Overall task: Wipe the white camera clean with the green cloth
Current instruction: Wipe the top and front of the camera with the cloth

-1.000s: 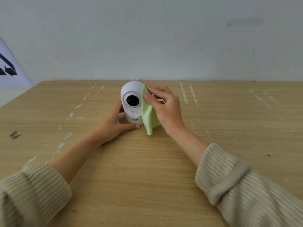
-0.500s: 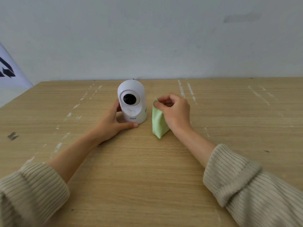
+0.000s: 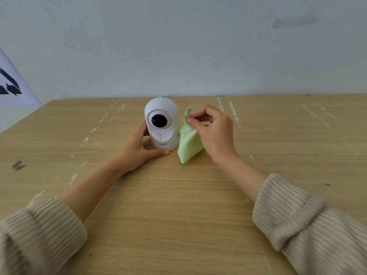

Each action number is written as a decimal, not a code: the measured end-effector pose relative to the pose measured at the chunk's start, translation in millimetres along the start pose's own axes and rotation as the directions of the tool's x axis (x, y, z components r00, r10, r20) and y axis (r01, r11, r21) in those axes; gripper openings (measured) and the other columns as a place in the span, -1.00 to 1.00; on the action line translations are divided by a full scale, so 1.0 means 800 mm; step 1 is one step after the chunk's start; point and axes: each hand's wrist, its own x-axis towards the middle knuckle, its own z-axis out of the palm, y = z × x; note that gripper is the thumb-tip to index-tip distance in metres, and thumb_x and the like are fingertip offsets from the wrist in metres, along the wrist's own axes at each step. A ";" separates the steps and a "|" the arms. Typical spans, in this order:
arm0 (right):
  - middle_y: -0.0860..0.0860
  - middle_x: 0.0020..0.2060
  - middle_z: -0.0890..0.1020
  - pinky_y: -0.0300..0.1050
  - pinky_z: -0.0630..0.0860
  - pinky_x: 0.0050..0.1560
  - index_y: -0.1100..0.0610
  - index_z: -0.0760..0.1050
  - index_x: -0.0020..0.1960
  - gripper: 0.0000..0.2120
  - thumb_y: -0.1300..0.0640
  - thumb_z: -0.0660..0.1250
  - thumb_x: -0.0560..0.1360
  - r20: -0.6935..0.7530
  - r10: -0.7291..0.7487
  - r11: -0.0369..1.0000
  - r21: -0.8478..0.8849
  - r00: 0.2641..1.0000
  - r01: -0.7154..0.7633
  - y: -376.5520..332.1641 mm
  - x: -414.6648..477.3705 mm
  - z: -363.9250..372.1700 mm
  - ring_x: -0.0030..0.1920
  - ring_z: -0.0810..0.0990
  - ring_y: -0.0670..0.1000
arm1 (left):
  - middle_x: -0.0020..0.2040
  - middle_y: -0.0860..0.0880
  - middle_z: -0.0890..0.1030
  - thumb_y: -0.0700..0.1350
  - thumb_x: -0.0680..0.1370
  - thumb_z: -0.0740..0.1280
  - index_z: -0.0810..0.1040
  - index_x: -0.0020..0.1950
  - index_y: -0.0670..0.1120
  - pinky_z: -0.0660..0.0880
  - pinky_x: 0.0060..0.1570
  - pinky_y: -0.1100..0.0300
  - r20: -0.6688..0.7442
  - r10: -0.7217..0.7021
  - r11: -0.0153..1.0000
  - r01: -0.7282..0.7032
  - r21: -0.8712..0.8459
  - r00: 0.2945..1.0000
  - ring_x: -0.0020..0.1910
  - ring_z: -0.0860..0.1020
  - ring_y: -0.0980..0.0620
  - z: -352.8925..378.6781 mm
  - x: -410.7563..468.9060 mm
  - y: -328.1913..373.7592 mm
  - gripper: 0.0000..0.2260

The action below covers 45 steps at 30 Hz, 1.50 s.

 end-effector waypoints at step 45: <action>0.07 -0.25 0.63 -0.08 0.52 -0.19 0.23 0.61 -0.21 -0.94 0.34 0.46 0.34 0.290 -0.333 0.861 -0.294 0.897 0.415 0.018 -0.030 0.025 -0.24 0.59 0.05 | 0.25 0.13 0.55 -0.10 0.31 0.57 0.39 0.36 0.05 0.40 0.01 0.24 0.062 0.059 0.998 -0.056 -0.039 0.996 0.25 0.49 0.21 -0.013 0.004 -0.005 -0.32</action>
